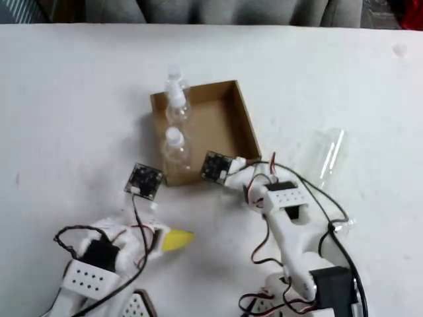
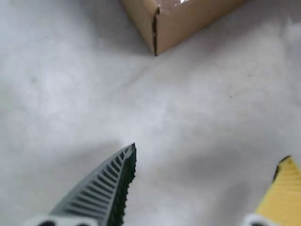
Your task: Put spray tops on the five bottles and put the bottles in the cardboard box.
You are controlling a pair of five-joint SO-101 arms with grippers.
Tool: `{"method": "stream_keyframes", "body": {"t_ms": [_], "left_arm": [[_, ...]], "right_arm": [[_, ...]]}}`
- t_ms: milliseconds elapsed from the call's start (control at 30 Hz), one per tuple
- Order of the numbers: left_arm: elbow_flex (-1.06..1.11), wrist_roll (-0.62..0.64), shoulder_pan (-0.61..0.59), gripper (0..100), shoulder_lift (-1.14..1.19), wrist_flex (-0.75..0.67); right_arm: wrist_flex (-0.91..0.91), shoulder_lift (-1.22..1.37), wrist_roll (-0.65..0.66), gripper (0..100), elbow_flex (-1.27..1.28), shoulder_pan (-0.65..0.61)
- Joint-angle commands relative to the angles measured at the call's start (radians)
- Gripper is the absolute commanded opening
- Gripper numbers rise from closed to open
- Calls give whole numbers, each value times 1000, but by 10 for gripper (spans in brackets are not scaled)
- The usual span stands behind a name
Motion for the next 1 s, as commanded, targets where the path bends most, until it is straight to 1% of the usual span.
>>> {"method": "stream_keyframes", "body": {"t_ms": [0, 100, 267, 467, 667, 733, 867, 967], "left_arm": [[-6, -12, -10, 407, -19, -21], [-6, -12, -19, 407, -19, -21], [-8, -12, -36, 407, -19, -23], [-8, -12, -36, 407, -19, -23], [-8, -12, -36, 407, -19, -23], [-8, -12, -36, 407, -19, -23], [-8, -12, -36, 407, -19, -23], [-8, -12, -36, 407, -19, -23]], "right_arm": [[-13, 5, -6, 16, -63, 19], [65, -1, -8, 16, -129, 51], [248, -61, -2, 16, -239, 119], [407, -159, 0, 16, -321, 232], [539, -252, -11, 16, -388, 453], [550, -272, -34, 16, -390, 541], [542, -291, -130, 16, -391, 705], [549, -292, -146, 16, -391, 811]]}}
